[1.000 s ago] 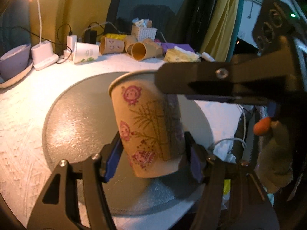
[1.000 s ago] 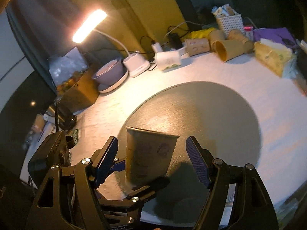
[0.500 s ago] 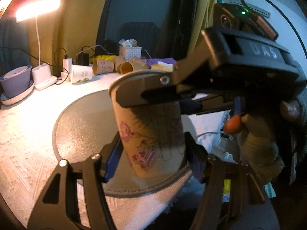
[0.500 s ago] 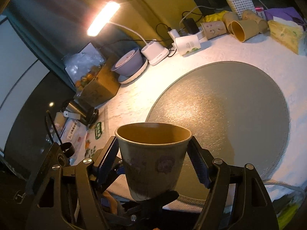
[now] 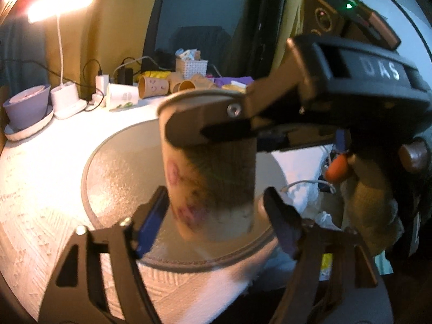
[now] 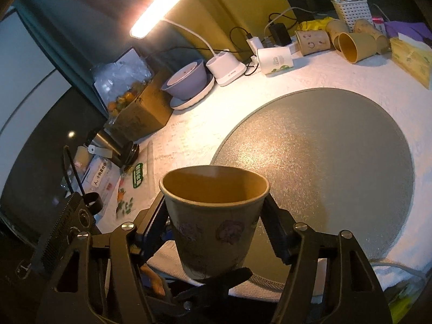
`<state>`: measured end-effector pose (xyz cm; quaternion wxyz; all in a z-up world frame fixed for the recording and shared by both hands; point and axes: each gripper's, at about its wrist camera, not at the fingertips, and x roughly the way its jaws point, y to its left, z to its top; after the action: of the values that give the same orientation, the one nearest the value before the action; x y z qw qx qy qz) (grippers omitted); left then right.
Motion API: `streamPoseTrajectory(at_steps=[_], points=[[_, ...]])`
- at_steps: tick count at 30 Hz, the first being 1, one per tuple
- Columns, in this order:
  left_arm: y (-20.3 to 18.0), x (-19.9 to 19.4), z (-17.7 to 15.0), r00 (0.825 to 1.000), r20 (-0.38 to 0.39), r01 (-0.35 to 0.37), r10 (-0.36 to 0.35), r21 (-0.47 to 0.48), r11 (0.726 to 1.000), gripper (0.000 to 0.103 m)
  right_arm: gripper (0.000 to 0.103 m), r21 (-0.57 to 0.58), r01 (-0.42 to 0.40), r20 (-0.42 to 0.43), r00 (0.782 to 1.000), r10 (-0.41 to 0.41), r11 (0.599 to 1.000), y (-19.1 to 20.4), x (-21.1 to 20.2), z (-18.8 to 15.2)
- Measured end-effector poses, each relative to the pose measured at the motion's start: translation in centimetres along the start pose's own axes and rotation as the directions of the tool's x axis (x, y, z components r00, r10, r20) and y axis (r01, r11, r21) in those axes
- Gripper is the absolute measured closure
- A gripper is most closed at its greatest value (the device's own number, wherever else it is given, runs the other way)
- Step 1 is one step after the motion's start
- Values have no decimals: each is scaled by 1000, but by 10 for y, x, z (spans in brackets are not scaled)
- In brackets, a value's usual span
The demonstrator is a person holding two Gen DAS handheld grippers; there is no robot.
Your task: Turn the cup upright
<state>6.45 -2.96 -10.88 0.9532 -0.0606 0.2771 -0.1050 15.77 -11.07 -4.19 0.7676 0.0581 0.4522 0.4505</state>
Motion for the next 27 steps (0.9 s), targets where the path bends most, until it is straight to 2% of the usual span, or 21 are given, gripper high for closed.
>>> streamPoseTrajectory(at_steps=[8,13,24,27], points=[[14,17,0,997,-72,-27,25,-27,999,29,33,-36,113,42,993,-111,993,-4,7,12],[31,34,6,985,-166,-65,55,-59,996,29,33,-58,184,62,982,-180,981,-13,16,21],[67,41,24,985,-150,-109,89,-127,986,29,33,-20,274,114,956,-270,962,-43,30,47],[78,47,26,983,-153,-124,100,-154,980,29,33,-49,321,134,941,-312,946,-44,36,51]])
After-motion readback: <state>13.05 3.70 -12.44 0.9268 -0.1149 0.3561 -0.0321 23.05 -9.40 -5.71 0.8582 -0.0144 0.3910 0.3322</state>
